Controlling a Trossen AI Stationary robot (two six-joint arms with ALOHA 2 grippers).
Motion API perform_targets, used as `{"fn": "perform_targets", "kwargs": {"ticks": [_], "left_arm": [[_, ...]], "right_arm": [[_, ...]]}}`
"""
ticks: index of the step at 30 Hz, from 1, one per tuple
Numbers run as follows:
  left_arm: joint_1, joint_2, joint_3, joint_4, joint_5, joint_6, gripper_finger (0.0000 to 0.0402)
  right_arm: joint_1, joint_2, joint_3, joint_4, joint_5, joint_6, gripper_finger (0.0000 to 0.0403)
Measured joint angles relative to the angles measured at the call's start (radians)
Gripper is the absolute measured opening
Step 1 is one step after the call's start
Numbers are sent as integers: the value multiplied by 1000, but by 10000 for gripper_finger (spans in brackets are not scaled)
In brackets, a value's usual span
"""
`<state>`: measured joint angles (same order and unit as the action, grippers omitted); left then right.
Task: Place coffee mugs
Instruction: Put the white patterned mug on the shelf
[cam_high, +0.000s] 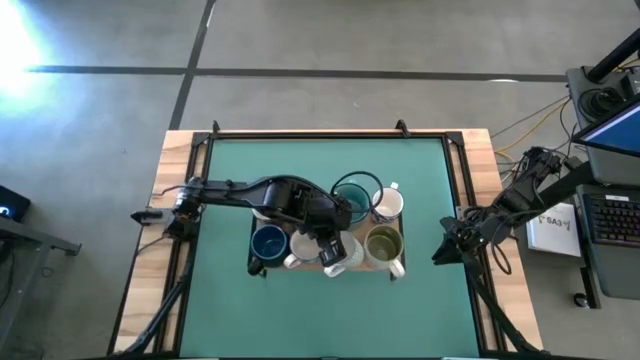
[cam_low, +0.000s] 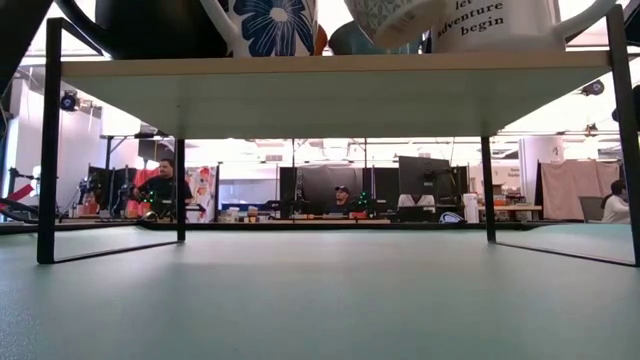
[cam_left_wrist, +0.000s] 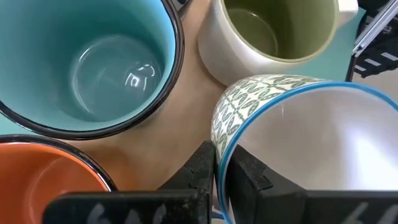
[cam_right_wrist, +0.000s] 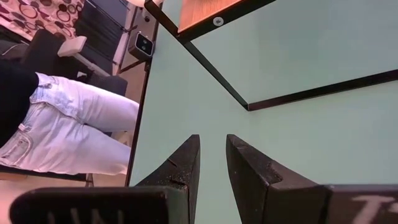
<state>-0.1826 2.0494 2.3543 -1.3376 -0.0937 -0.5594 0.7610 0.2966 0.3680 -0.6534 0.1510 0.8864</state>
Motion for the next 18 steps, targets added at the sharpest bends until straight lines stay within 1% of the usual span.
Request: {"fn": "perform_targets", "kwargs": {"ticks": [18], "left_arm": [[2, 0, 0, -7, -6, -3, 19]], "right_arm": [[0, 0, 0, 0, 0, 0, 68]]}}
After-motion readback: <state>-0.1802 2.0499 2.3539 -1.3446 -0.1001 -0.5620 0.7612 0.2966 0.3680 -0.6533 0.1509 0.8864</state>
